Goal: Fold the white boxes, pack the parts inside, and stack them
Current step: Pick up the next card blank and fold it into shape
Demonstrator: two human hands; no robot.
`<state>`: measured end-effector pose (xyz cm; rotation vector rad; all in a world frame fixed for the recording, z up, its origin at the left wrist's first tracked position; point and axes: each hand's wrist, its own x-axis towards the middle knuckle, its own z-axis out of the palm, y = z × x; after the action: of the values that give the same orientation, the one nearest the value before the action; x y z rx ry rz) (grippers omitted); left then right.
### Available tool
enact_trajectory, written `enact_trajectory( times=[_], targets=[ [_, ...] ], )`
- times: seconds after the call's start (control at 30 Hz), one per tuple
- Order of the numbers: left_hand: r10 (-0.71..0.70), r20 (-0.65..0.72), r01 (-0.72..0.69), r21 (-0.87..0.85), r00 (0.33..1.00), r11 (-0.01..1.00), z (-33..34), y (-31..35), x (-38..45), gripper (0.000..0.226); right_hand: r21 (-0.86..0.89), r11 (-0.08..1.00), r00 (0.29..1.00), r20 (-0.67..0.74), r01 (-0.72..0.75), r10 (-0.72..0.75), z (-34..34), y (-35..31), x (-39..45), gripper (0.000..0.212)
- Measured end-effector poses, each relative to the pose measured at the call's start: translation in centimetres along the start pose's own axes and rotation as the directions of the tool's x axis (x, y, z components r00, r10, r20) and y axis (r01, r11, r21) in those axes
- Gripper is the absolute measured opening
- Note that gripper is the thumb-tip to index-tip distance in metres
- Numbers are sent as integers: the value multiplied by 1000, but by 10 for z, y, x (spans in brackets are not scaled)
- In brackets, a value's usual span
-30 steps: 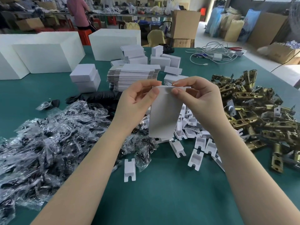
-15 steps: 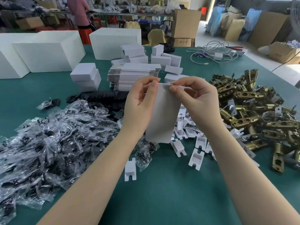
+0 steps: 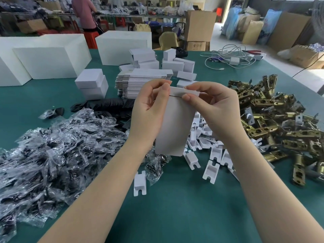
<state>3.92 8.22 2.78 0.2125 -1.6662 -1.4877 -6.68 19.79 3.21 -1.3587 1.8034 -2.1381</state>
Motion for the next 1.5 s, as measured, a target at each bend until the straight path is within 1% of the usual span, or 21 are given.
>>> enact_trajectory(
  times=[0.17,0.3,0.37,0.43,0.57,0.73,0.87,1.0,1.13,1.3,1.43,1.5],
  targets=[
    [-60,0,60,-39,998,997,-2,3,1,9,1,1000,1000,1,-9,9,0,-1,0,24],
    [-88,5,88,-37,996,995,-3,3,1,10,8,1000,1000,9,-25,25,1,-1,-1,24],
    [-81,15,81,-43,997,996,-5,1,1,7,7,1000,1000,9,-23,23,2,-1,-2,26],
    [-44,44,45,-19,998,999,-8,-1,2,7,6,1000,1000,-16,-21,21,2,1,-2,24],
    [-11,130,18,-48,991,999,-10,-5,3,14,25,999,998,-53,-39,40,-1,3,1,21],
    [-12,188,19,-33,982,999,-14,-14,4,20,-1,998,997,25,-68,68,-6,9,0,18],
    [-25,220,30,-18,975,999,-19,-19,5,17,-10,997,995,46,-83,83,-6,14,-2,19],
    [-55,209,63,-34,976,997,-21,-21,6,17,1,995,993,66,-97,97,-5,15,-2,15],
    [-77,213,90,-51,974,995,-23,-20,9,15,21,989,987,66,-146,144,-6,12,-2,18],
    [-79,236,91,-41,969,995,-25,-18,10,16,-70,993,993,69,-91,96,-8,10,-3,18],
    [-88,230,94,-16,969,995,-24,-18,10,13,-36,993,989,93,-109,112,-10,7,-2,6],
    [-85,234,88,0,969,996,-23,-18,10,13,-38,995,990,99,-93,96,-11,6,-1,8]
  ],
)
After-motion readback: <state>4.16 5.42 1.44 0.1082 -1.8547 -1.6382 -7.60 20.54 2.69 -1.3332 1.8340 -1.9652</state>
